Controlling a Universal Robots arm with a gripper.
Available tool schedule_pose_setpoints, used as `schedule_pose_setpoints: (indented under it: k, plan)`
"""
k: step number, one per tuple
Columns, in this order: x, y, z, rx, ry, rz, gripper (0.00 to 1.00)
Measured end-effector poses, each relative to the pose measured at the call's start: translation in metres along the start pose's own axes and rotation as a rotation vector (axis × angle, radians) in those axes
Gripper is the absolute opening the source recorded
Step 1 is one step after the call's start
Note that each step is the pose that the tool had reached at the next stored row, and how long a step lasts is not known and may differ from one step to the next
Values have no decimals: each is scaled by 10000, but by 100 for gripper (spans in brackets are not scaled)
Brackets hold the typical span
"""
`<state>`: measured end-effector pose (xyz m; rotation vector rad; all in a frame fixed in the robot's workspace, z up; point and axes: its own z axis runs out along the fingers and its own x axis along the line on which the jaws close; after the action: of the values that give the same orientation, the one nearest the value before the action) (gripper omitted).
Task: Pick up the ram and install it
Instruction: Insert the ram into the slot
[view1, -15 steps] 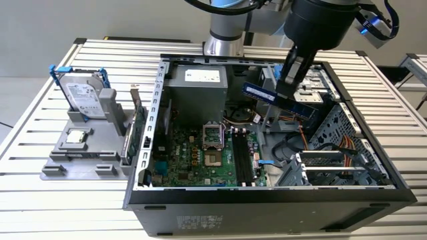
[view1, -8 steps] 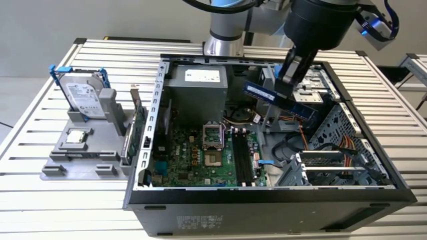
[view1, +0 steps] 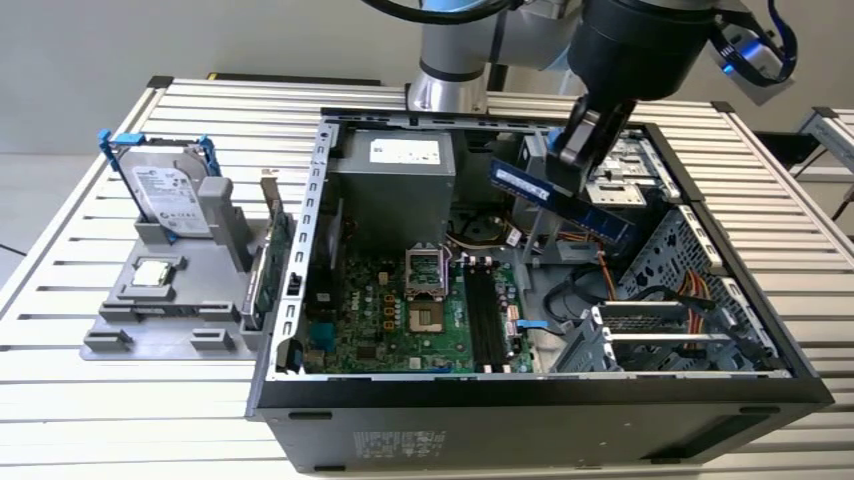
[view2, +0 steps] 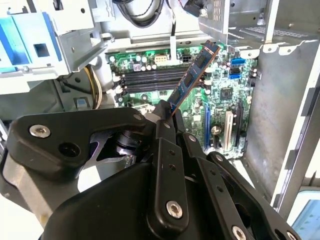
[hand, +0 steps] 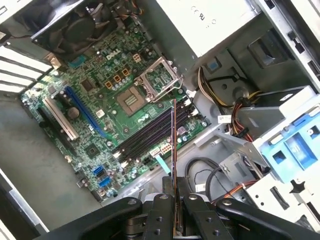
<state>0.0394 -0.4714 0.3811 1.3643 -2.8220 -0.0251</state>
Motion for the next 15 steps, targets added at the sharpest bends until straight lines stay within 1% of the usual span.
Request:
schedule_pose_setpoints:
  k: [5,15]
  plan:
    - [0,0,0,1,-7,425,0]
    - [0,0,0,2,-25,1443,0]
